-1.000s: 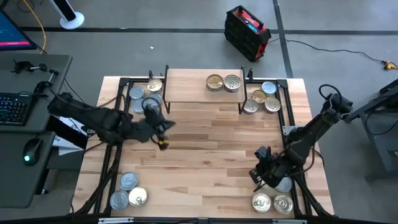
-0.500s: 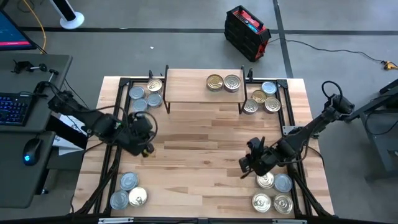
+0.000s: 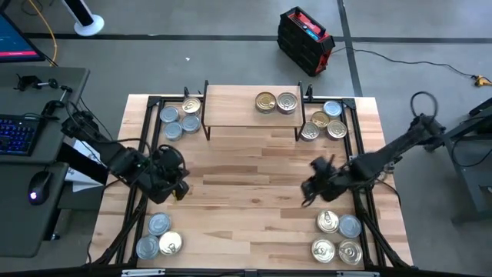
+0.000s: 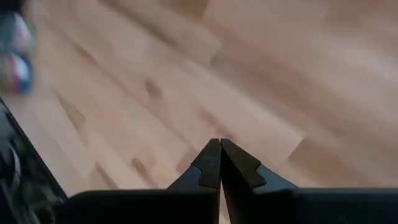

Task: Stack canned seafood by type on shelf
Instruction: Stack the green tuna can on top of the green tuna can on the shelf

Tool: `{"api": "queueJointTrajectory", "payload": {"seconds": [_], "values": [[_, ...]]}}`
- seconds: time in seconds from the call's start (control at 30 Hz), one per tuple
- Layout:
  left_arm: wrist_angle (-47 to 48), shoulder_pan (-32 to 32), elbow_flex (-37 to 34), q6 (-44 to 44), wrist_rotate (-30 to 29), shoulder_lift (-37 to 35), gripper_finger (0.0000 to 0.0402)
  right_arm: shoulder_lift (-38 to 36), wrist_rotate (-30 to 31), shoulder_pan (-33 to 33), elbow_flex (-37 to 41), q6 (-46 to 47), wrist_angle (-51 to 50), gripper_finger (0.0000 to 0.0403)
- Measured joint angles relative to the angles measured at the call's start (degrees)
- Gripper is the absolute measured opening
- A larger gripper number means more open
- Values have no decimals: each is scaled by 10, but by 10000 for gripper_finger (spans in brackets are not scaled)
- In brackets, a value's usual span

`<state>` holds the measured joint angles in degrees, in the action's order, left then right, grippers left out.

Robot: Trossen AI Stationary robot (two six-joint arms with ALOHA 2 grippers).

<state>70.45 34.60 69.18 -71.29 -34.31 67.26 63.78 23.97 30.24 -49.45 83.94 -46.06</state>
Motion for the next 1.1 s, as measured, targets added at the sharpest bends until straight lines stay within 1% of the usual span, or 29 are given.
{"api": "queueJointTrajectory", "payload": {"seconds": [0.07,0.13,0.2,0.27,0.33,0.4,0.47,0.67,0.73,0.8,0.87,0.97,1.03,1.1], "values": [[-3,-10,0,-1,-8,0,0,-55,49,2,0,20,-40,0],[-5,-20,0,-1,-21,0,0,-107,111,-6,0,47,-79,0],[-6,-31,0,-1,-31,0,0,-149,182,-25,0,60,-105,0],[-12,-41,0,-1,-37,0,0,-180,237,-49,0,57,-112,0],[-16,-52,0,-1,-42,0,0,-200,276,-77,0,41,-108,0],[-18,-62,0,-1,-46,0,0,-210,292,-105,0,14,-101,0],[-23,-72,0,-1,-45,0,0,-213,293,-129,0,-14,-90,0],[-46,-80,0,-1,-45,0,0,-206,255,-174,0,-74,-71,0],[-46,-80,0,-1,-45,0,0,-204,254,-191,0,-70,-84,0],[-45,-80,0,-1,-45,0,0,-200,255,-219,1,-45,-116,0],[-44,-83,0,-1,-50,0,0,-195,253,-258,12,-18,-135,0],[-44,-91,0,-1,-52,0,0,-183,217,-327,51,-14,-124,0],[-44,-96,0,-1,-52,0,0,-172,180,-381,92,-15,-87,0],[-44,-100,0,-1,-48,0,0,-165,137,-436,137,-30,-21,0]]}}
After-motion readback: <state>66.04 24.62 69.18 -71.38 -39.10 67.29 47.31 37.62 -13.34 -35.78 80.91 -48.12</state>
